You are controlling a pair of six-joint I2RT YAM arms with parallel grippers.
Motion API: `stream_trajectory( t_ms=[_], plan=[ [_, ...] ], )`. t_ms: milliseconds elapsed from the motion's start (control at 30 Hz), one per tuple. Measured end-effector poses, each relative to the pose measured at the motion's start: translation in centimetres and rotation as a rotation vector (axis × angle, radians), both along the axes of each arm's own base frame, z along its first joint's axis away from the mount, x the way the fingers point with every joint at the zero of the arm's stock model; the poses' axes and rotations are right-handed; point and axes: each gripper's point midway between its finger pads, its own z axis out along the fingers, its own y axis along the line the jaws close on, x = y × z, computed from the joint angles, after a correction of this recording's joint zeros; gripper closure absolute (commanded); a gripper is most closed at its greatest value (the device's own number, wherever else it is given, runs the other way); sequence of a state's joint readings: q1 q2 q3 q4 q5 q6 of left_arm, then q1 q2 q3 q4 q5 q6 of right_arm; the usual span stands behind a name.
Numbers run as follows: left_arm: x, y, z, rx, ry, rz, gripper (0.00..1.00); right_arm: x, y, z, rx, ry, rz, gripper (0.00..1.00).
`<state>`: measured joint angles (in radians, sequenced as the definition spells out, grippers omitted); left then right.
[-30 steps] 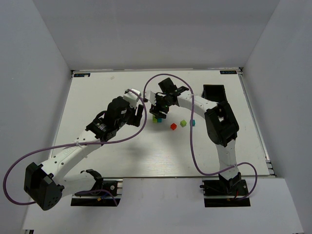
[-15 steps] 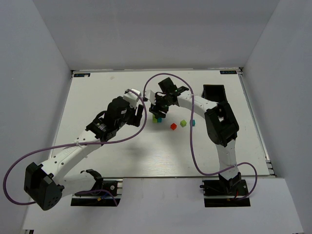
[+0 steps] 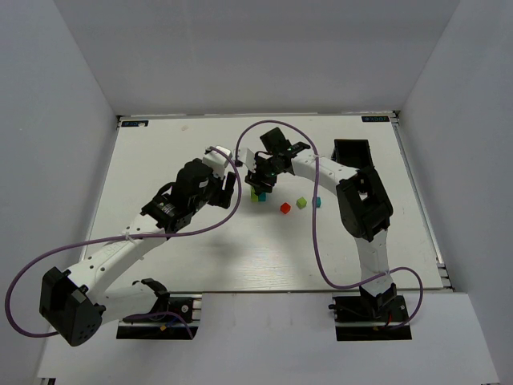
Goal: Build the wood block tower
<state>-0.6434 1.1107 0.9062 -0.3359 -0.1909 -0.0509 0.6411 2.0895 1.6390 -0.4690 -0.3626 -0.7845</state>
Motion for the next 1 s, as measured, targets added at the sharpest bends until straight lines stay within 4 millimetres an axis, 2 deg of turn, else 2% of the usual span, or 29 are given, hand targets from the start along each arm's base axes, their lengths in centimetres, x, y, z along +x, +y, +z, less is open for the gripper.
stream_trajectory(
  t_ms=[1000],
  plan=[
    [0.0, 0.01, -0.02, 0.001, 0.0, 0.0, 0.19, -0.16, 0.07, -0.04, 0.003, 0.015, -0.015, 0.47]
  ],
)
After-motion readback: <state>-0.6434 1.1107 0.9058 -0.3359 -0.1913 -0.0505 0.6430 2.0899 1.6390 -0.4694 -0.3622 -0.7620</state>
